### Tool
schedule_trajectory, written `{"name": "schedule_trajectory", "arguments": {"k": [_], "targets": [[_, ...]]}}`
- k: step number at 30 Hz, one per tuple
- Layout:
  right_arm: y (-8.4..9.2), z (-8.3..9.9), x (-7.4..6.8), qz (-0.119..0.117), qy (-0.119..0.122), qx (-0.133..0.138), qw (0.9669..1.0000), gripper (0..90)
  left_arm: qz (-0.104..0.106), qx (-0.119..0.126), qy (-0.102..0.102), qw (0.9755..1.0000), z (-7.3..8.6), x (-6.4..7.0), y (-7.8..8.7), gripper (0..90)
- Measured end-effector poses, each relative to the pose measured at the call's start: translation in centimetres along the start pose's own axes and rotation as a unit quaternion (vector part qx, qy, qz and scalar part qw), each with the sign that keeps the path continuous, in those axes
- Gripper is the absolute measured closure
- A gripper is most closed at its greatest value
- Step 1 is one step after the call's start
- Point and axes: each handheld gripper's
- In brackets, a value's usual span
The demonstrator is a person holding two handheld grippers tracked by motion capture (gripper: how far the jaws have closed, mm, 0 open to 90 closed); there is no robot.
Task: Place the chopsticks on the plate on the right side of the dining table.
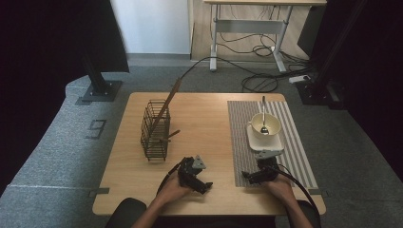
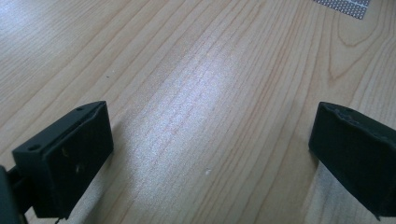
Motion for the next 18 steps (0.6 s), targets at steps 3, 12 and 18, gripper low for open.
{"name": "schedule_trajectory", "arguments": {"k": [3,12,18], "targets": [[0.0,-0.1,0.1,-0.005,0.005,-0.007,0.9999,0.0,0.0,0.0,0.0,1.0,0.0,0.0,0.0,0.0],[0.6,-1.1,-0.3,-0.03,0.017,-0.011,0.9993,0.0,0.0,0.0,0.0,1.0,0.0,0.0,0.0,0.0],[1.0,-2.3,-0.6,-0.07,0.002,-0.009,0.9975,0.0,0.0,0.0,0.0,1.0,0.0,0.0,0.0,0.0]]}}
Point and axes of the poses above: each handheld gripper's, and its own axes: y roughly backward along the jaws, z roughly out of its underside, x roughly to its right, and after that the axes turned 5 degrees about z, right-handed
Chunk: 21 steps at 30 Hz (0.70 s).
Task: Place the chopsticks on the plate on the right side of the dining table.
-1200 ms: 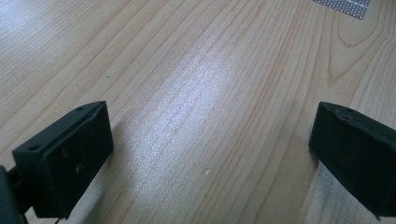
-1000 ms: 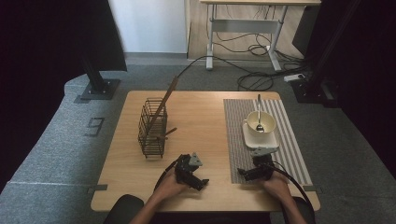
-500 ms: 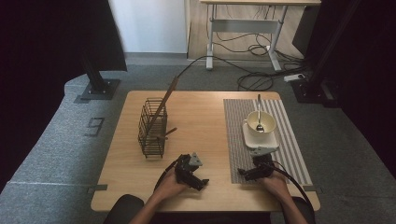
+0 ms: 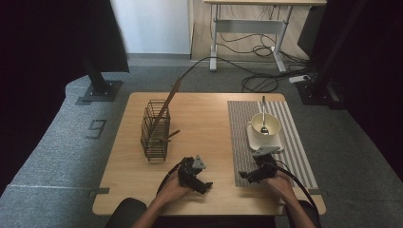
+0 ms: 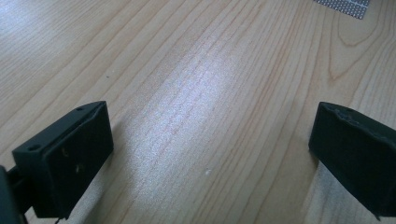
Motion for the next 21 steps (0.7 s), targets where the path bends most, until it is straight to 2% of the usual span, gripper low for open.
{"name": "schedule_trajectory", "arguments": {"k": [3,7,9,12,17,18,19,21], "targets": [[0.3,-0.8,-0.3,-0.009,0.003,0.008,0.9999,0.0,0.0,0.0,0.0,1.0,0.0,0.0,0.0,0.0],[0.6,-1.8,-0.8,-0.006,0.019,0.016,0.9997,0.0,0.0,0.0,-0.001,1.0,0.0,0.0,0.0,0.0],[0.7,-2.2,-1.0,-0.012,0.018,0.021,0.9996,0.0,0.0,0.001,0.0,1.0,0.0,0.0,0.0,0.0],[0.7,-2.6,-1.1,-0.021,0.015,0.014,0.9996,0.0,0.0,0.0,-0.001,1.0,0.0,0.0,0.0,0.0],[0.9,-3.8,-1.6,-0.028,0.024,0.006,0.9993,0.0,-0.001,0.001,0.0,1.0,0.0,0.0,0.0,0.0],[1.0,-4.2,-1.7,-0.03,0.024,0.006,0.9992,0.0,-0.001,0.001,0.0,1.0,0.0,0.0,0.0,0.0],[1.1,-4.7,-1.9,-0.034,0.026,0.017,0.9989,0.0,-0.001,0.001,0.0,1.0,0.0,0.0,0.0,0.0],[1.2,-5.2,-2.0,-0.036,0.024,0.017,0.9989,0.0,-0.001,0.001,0.0,1.0,0.0,0.0,0.0,0.0]]}}
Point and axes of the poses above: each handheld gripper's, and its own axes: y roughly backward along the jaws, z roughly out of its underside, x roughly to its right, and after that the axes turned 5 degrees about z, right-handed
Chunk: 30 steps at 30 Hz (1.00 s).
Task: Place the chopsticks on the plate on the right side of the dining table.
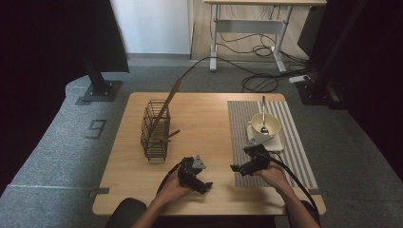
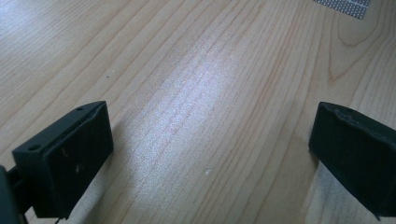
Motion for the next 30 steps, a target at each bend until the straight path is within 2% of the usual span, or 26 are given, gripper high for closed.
{"name": "schedule_trajectory", "arguments": {"k": [5,8,10,13,20,21,23,25,30], "targets": [[0.1,-1.1,-0.1,-0.002,-0.008,-0.004,1.0,0.0,0.0,0.0,0.0,1.0,0.0,0.0,0.0,0.0],[0.1,-1.7,-0.4,0.002,0.005,-0.005,1.0,0.0,0.0,-0.001,0.0,1.0,0.0,0.0,0.0,0.0],[0.1,-1.9,-0.4,0.002,0.005,-0.002,1.0,0.0,0.0,-0.001,0.0,1.0,0.0,0.0,0.0,0.0],[0.1,-2.8,-0.5,0.005,0.008,-0.013,0.9999,0.0,0.0,-0.001,0.0,1.0,0.0,0.0,0.0,0.0],[0.2,-4.2,-0.8,0.001,0.014,-0.008,0.9999,0.0,0.001,-0.001,0.0,1.0,0.0,0.0,0.0,0.0],[0.2,-4.7,-0.8,-0.009,0.006,-0.008,0.9999,0.0,0.001,-0.001,0.0,1.0,0.0,0.0,0.0,0.0],[0.2,-4.9,-0.9,-0.014,0.004,-0.008,0.9999,0.1,0.001,-0.001,0.0,1.0,0.0,0.0,0.0,0.0],[0.1,-5.6,-1.1,-0.029,0.002,-0.009,0.9995,0.0,0.001,-0.001,0.0,1.0,0.0,0.0,0.0,0.0],[-0.1,-6.7,-1.5,-0.031,0.003,-0.007,0.9995,0.0,0.001,-0.001,0.0,1.0,0.0,0.0,0.0,0.0]]}}
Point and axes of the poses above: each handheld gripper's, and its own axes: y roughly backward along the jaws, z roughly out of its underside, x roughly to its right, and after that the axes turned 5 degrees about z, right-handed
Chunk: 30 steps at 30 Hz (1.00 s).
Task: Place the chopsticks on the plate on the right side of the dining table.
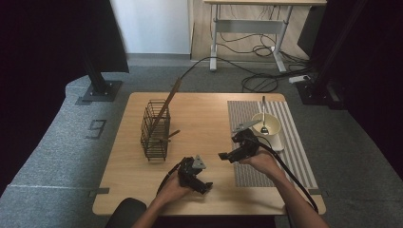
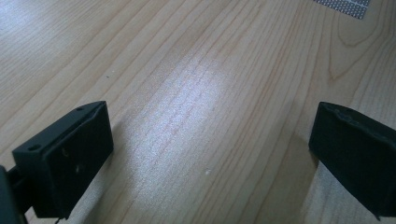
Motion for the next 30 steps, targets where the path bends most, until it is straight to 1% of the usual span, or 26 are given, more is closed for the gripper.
{"name": "schedule_trajectory", "arguments": {"k": [4,5,6,7,8,10,12,13,15,17,18,19,22,25,27,30], "targets": [[0.0,-1.1,-0.3,-0.007,0.013,0.005,0.9999,0.1,0.0,0.0,0.0,1.0,0.0,0.0,0.0,0.0],[0.0,-1.1,-0.3,-0.007,0.013,0.005,0.9999,0.1,0.0,0.0,0.0,1.0,0.0,0.0,0.0,0.0],[0.0,-1.6,-0.4,-0.015,0.012,0.009,0.9998,0.1,0.0,-0.001,-0.001,1.0,0.0,0.0,0.0,0.0],[0.0,-1.6,-0.4,-0.015,0.012,0.009,0.9998,0.1,0.0,-0.001,-0.001,1.0,0.0,0.0,0.0,0.0],[-0.1,-1.9,-0.4,-0.02,0.011,0.009,0.9997,0.1,0.001,-0.001,-0.001,1.0,0.0,0.0,0.0,0.0],[-0.1,-2.8,-0.6,-0.029,0.015,0.016,0.9993,0.1,0.002,-0.002,-0.001,1.0,0.0,0.0,0.0,0.0],[-0.1,-3.0,-0.8,-0.03,0.017,0.016,0.9993,0.1,0.001,-0.001,0.0,1.0,0.0,0.0,0.0,0.0],[-0.2,-3.6,-1.0,-0.03,0.025,0.016,0.9991,0.1,0.001,-0.001,0.0,1.0,0.0,0.0,0.0,0.0],[-0.4,-3.8,-1.2,-0.031,0.028,0.014,0.999,0.1,0.001,-0.002,0.0,1.0,0.0,0.0,0.0,0.0],[-0.6,-4.6,-1.6,-0.031,0.037,0.011,0.9988,0.1,0.001,-0.002,-0.001,1.0,0.0,0.0,0.0,0.0],[-0.6,-4.6,-1.6,-0.031,0.037,0.011,0.9988,0.1,0.002,-0.002,0.0,1.0,0.0,0.0,0.0,0.0],[-0.8,-5.1,-1.8,-0.034,0.04,0.007,0.9986,0.5,0.002,-0.002,0.0,1.0,0.0,0.0,0.0,0.0],[-1.0,-5.6,-2.1,-0.037,0.044,0.006,0.9983,1.7,0.002,-0.002,0.0,1.0,0.0,0.0,0.0,0.0],[-1.3,-6.5,-2.7,-0.044,0.052,0.008,0.9977,5.2,0.002,-0.001,0.001,1.0,0.0,0.0,0.0,0.0],[-1.4,-6.8,-2.9,-0.047,0.052,0.009,0.9975,6.3,0.002,-0.001,0.0,1.0,0.0,0.0,0.0,0.0],[-1.8,-7.7,-3.3,-0.055,0.059,0.012,0.9967,12.3,0.001,-0.003,-0.001,1.0,0.0,0.0,0.0,0.0]]}}
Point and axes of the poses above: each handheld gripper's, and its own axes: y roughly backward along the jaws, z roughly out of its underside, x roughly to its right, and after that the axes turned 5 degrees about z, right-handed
